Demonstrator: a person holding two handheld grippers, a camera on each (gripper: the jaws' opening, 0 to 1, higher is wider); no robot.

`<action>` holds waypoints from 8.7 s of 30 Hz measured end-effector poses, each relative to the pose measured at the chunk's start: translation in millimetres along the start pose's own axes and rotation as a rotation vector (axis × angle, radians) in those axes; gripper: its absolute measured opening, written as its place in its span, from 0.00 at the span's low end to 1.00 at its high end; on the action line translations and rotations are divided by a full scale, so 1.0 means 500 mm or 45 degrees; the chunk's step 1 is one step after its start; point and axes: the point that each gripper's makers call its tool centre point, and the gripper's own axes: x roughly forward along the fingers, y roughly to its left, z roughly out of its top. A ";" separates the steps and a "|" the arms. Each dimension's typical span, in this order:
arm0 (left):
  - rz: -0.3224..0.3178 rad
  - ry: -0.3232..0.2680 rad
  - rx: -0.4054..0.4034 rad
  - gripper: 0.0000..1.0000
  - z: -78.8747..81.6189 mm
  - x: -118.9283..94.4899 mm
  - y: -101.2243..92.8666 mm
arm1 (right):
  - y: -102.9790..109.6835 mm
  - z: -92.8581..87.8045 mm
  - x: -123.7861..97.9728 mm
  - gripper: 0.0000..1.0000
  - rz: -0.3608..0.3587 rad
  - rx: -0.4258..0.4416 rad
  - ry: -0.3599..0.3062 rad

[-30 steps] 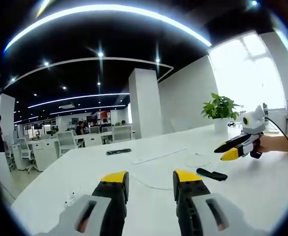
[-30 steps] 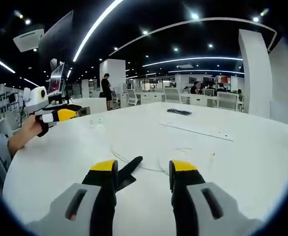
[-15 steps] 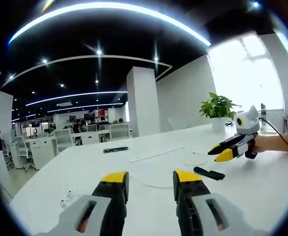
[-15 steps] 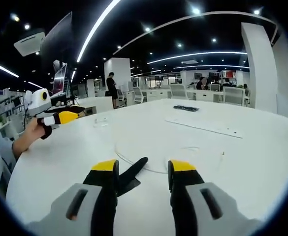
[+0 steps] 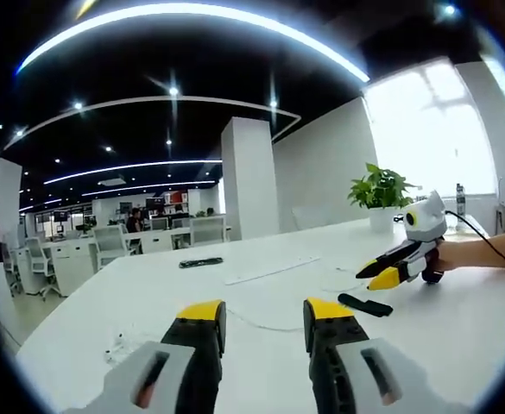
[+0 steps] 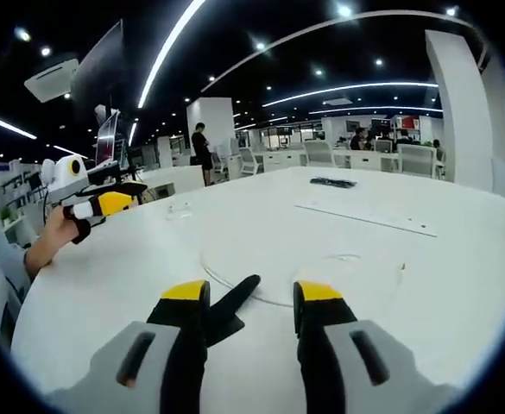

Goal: Peel open the Velcro strap on the desktop, arrange the wired earphones neatly onto it, and close the Velcro strap to secure them.

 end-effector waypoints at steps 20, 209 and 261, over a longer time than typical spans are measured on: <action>0.025 0.019 0.056 0.40 -0.007 0.002 0.006 | 0.001 -0.022 0.025 0.38 0.038 0.018 0.051; -0.015 0.080 0.095 0.40 -0.029 0.011 -0.009 | 0.089 -0.045 -0.007 0.02 0.166 0.095 0.067; -0.014 0.099 0.096 0.39 -0.038 0.017 -0.004 | 0.175 -0.018 -0.157 0.06 0.117 0.045 -0.015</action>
